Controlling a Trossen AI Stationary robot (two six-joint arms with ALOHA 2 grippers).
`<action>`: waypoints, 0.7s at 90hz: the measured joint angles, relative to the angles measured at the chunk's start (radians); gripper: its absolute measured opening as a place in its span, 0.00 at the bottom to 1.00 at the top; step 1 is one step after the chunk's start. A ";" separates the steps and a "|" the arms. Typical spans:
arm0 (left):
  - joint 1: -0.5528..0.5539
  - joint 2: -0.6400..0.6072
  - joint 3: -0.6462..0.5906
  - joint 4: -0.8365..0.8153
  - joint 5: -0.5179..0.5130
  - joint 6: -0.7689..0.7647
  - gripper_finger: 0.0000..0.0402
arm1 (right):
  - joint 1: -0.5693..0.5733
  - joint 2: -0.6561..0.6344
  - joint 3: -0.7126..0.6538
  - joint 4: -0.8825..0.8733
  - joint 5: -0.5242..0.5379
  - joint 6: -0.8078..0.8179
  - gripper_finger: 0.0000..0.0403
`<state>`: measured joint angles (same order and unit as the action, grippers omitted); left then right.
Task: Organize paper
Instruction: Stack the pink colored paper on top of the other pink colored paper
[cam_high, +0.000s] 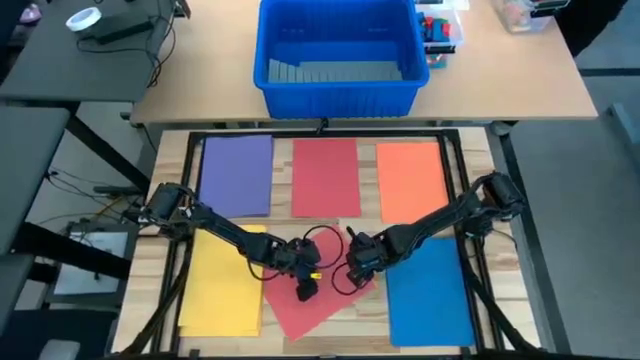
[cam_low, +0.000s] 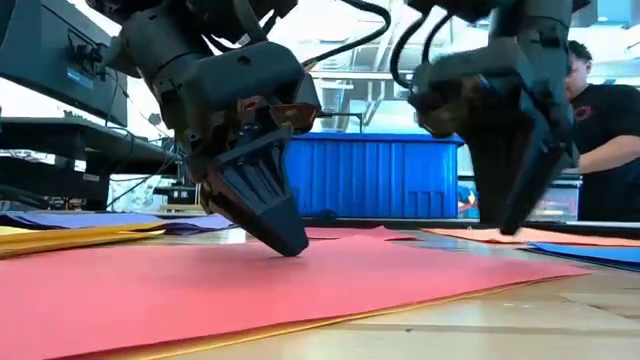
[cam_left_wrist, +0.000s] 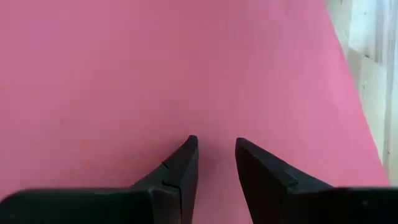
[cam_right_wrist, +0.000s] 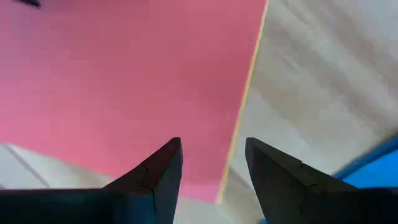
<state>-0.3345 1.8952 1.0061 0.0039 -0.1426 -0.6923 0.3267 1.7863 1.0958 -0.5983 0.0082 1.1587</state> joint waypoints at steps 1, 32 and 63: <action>0.001 0.001 0.000 0.001 -0.002 0.001 0.23 | -0.003 0.002 -0.001 0.004 0.001 0.001 0.42; 0.009 0.037 0.004 0.035 -0.043 0.020 0.23 | -0.056 0.003 -0.042 0.101 -0.006 0.013 0.42; 0.012 0.038 0.004 0.036 -0.064 0.033 0.23 | -0.065 0.003 -0.041 0.050 0.029 -0.022 0.42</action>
<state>-0.3225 1.9327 1.0100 0.0399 -0.2070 -0.6590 0.2614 1.7893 1.0550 -0.5484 0.0377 1.1367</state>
